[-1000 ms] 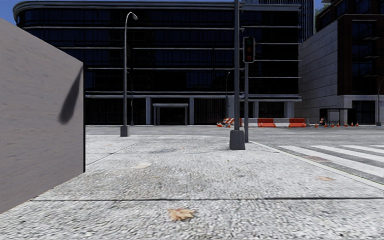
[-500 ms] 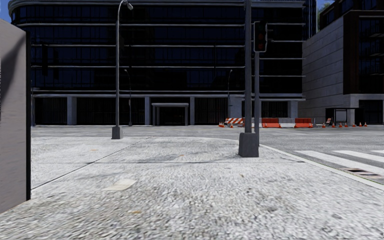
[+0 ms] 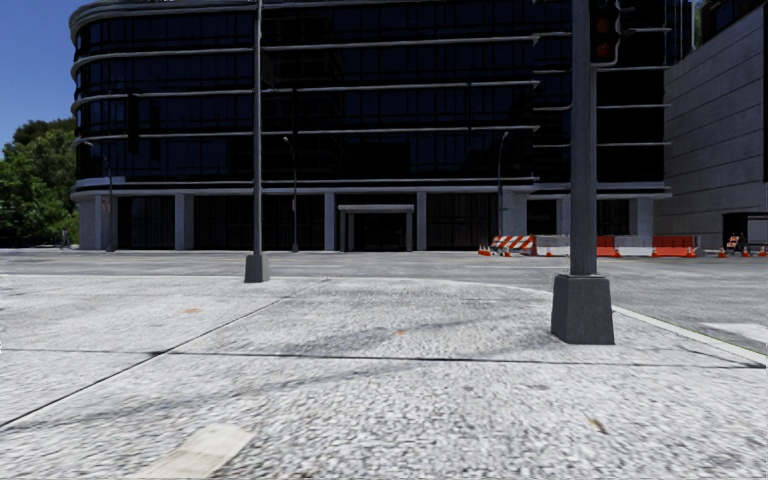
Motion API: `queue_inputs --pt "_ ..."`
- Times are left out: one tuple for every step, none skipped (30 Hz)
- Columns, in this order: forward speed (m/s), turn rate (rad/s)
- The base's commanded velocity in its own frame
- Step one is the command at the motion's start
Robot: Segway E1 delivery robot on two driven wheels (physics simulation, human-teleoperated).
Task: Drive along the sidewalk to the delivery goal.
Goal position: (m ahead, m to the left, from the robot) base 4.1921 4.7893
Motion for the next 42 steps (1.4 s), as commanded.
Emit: queue_inputs --pt "1.98 0.51" --pt "1.92 0.51" --pt "1.85 0.51" --pt "1.76 0.52" --pt "1.76 0.52" --pt "1.67 0.55" --pt "1.62 0.58" --pt "1.59 0.59" --pt "1.58 0.60" --pt "1.58 0.60" --pt "1.58 0.60" --pt "1.58 0.60" --pt "1.57 0.60" --pt "1.57 0.60" --pt "1.57 0.60" --pt "1.57 0.60" --pt "1.57 0.60" --pt "1.57 0.60" --pt "1.57 0.60" --pt "1.57 0.60" --pt "1.57 0.60" --pt "1.57 0.60" --pt "1.57 0.60" --pt "1.57 0.60" --pt "1.55 0.60" --pt "1.48 0.60" --pt "1.40 0.60" --pt "1.40 0.60" --pt "1.37 0.60" --pt "1.36 0.60" --pt "1.35 0.60" --pt "1.35 0.60" --pt "1.35 0.60" --pt "1.35 0.60" --pt "1.35 0.60" --pt "1.35 0.60" --pt "1.35 0.60" --pt "1.35 0.60" --pt "1.35 0.60" --pt "1.35 0.60" --pt "1.35 0.60" --pt "1.35 0.60"
